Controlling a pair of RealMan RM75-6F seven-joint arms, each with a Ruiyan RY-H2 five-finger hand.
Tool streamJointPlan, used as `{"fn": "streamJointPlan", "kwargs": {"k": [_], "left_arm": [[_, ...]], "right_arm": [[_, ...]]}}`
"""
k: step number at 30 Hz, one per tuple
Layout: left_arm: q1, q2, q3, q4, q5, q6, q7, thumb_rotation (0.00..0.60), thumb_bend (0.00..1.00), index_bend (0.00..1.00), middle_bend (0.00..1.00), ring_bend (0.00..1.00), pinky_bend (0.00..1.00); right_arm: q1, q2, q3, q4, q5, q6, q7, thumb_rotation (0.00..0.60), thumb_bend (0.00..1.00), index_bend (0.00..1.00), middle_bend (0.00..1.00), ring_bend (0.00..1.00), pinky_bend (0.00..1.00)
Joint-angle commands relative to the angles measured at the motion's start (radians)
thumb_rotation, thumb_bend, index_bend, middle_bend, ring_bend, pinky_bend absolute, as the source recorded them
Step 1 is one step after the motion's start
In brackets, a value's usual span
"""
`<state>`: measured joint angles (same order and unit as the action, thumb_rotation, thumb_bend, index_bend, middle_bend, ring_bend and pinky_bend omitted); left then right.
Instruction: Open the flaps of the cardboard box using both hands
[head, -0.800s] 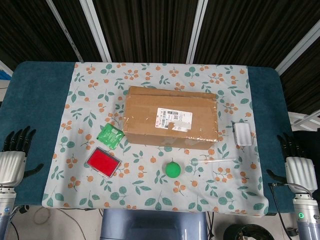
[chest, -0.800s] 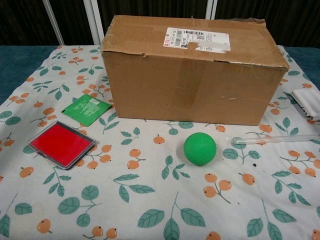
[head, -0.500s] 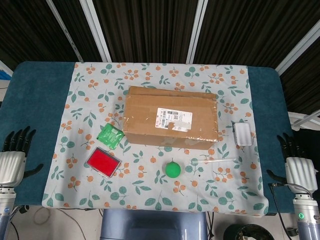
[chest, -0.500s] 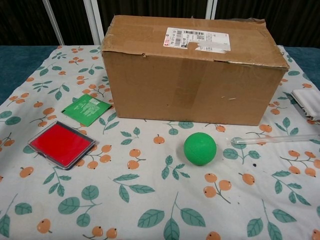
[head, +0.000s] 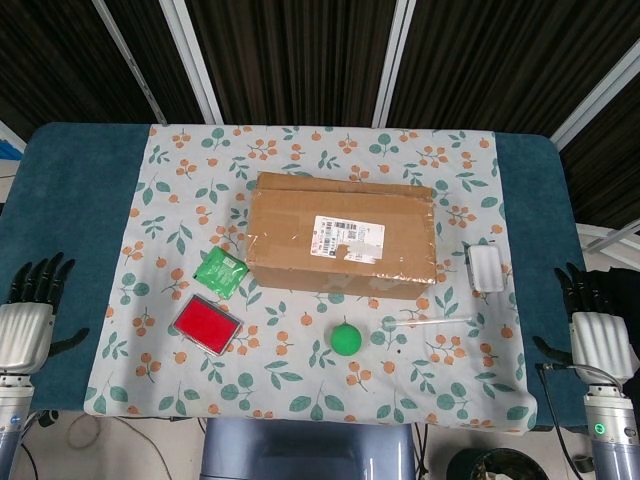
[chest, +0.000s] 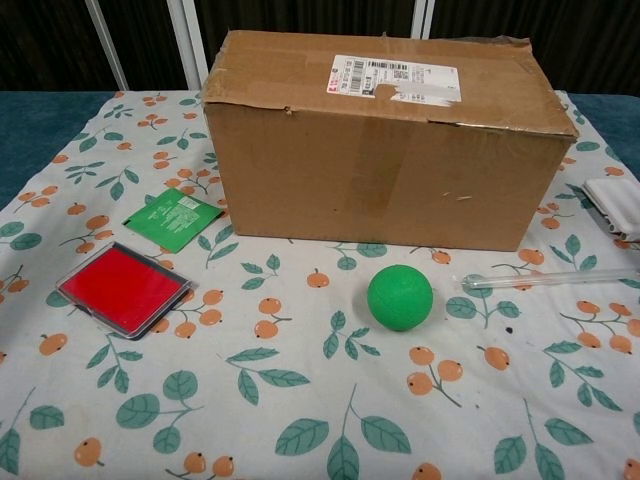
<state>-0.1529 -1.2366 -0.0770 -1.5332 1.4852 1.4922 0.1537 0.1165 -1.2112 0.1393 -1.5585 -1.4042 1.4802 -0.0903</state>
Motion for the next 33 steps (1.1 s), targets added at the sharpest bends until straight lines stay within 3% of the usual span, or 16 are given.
{"fn": "streamJointPlan", "kwargs": {"k": [1,20,22,26,30,33], "left_arm": [[0.001,0.002,0.001,-0.002,0.004,0.002,0.001,0.600,0.07,0.00,0.00,0.00,0.00],[-0.018,0.026,-0.018,-0.069,-0.018,-0.021,0.050,0.600,0.14,0.00,0.00,0.00,0.00],[-0.027,0.030,-0.027,-0.086,-0.035,-0.035,0.069,0.600,0.18,0.00,0.00,0.00,0.00],[-0.062,0.042,-0.067,-0.150,-0.076,-0.074,0.087,0.600,0.39,0.00,0.00,0.00,0.00],[-0.137,0.067,-0.144,-0.225,-0.133,-0.140,0.129,0.600,0.65,0.00,0.02,0.00,0.03],[-0.219,0.084,-0.213,-0.273,-0.191,-0.215,0.178,0.600,0.75,0.01,0.06,0.01,0.12]], "right_arm": [[0.000,-0.002,0.000,-0.001,-0.003,0.003,0.000,0.600,0.20,0.00,0.00,0.00,0.23],[0.002,-0.010,-0.001,-0.004,-0.004,0.004,-0.014,0.600,0.22,0.00,0.00,0.00,0.23],[0.002,-0.011,0.000,-0.004,-0.003,0.003,-0.011,0.600,0.22,0.00,0.00,0.00,0.23],[0.000,-0.010,0.006,-0.005,0.004,0.006,0.003,0.600,0.22,0.00,0.00,0.00,0.23],[0.000,-0.009,0.011,-0.003,0.013,0.003,0.016,0.600,0.22,0.00,0.00,0.00,0.23],[0.000,-0.008,0.015,-0.004,0.024,-0.003,0.027,0.600,0.23,0.00,0.00,0.00,0.23]]}}
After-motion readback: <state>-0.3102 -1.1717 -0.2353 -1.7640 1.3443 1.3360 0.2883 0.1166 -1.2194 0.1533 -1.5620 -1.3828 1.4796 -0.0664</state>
